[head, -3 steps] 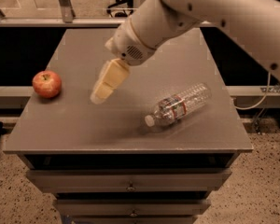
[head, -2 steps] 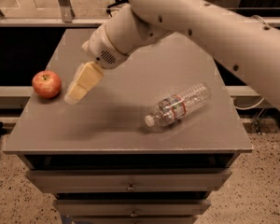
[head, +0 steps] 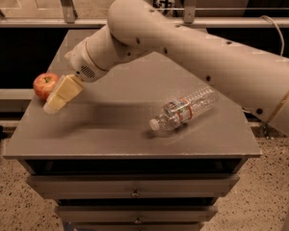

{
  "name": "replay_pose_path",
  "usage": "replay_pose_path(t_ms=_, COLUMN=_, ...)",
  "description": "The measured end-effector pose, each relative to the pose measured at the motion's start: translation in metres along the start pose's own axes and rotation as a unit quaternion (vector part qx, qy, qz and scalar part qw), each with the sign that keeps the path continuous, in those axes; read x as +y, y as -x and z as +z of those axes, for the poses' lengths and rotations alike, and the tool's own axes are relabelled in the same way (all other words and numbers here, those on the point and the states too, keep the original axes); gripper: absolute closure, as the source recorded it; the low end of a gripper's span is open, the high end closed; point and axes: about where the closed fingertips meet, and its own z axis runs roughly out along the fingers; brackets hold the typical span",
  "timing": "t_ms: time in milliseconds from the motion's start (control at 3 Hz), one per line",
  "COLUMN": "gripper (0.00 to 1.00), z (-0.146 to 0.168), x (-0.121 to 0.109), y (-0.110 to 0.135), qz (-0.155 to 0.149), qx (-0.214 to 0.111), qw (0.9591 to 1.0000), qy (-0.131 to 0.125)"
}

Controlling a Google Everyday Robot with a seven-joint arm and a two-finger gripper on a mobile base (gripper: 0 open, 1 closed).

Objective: Move apple near rxbar blueberry

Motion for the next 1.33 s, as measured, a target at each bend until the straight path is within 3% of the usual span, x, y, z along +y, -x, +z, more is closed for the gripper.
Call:
replay_pose_path(t_ms=667, gripper=0.0, z=0.048, x=-0.017, y=-0.006, qz=0.029, qx=-0.031, qw=0.9991, qy=-0.006)
replay_pose_path(t_ms=1333, gripper=0.47, z=0.076, x=-0.022, y=-0.002, qz=0.051, qx=-0.045, qw=0.9976, qy=-0.007)
